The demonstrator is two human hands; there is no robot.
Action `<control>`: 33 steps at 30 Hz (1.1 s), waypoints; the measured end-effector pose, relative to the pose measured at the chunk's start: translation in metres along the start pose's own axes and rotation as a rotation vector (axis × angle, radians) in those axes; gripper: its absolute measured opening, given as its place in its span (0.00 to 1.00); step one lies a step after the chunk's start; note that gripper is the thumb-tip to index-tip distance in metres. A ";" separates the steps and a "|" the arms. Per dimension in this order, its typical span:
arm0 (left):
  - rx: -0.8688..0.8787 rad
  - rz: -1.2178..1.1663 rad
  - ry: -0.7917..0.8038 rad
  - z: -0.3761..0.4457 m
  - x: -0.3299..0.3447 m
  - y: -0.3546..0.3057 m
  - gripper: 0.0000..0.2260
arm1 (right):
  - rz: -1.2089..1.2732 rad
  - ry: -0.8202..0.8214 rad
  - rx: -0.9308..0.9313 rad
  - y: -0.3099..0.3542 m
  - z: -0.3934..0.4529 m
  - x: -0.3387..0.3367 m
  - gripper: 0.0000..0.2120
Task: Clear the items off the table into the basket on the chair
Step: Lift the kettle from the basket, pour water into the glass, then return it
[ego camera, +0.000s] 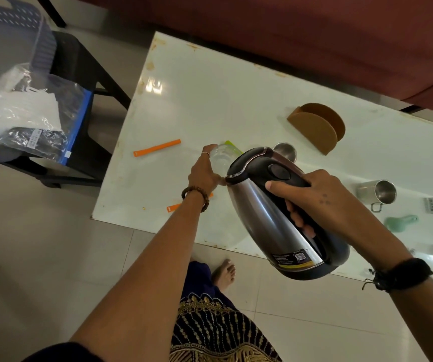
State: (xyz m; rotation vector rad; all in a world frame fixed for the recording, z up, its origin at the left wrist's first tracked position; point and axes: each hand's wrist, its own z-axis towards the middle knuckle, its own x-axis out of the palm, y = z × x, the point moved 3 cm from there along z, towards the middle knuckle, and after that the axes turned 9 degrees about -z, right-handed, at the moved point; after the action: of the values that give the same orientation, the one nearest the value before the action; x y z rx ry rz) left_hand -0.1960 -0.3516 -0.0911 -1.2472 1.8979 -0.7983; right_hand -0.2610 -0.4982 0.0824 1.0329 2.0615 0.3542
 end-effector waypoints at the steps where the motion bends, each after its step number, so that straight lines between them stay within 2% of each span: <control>1: -0.001 -0.002 0.002 0.000 0.000 0.000 0.35 | -0.008 0.001 0.000 0.000 0.000 0.000 0.22; 33: -0.023 0.008 0.003 -0.005 -0.001 -0.005 0.36 | -0.096 0.023 0.034 0.007 -0.002 -0.004 0.21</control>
State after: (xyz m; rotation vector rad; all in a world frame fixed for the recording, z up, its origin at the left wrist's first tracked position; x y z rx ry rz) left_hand -0.1973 -0.3516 -0.0841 -1.2523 1.9183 -0.7773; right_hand -0.2572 -0.4967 0.0890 0.9503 2.1351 0.2841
